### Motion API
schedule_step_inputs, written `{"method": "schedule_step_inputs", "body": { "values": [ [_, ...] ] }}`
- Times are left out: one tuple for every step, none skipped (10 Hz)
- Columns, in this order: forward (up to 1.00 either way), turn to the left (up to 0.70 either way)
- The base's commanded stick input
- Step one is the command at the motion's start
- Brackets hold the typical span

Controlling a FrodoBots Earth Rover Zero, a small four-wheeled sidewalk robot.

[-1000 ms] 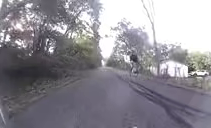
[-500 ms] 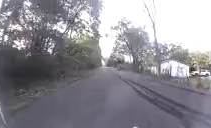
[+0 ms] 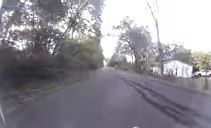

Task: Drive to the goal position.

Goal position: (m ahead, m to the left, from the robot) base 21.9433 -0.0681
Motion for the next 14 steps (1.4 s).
{"method": "schedule_step_inputs", "body": {
  "values": [
    [0.7, 0.03],
    [0.7, 0.01],
    [0.7, 0.0],
    [0.7, 0.0],
    [0.7, 0.0],
    [0.7, 0.0],
    [0.7, 0.0],
    [0.7, 0.0],
    [0.7, 0.0],
    [0.7, -0.24],
    [0.7, -0.29],
    [0.7, -0.31],
    [0.7, -0.31],
    [0.7, -0.27]
  ]
}}
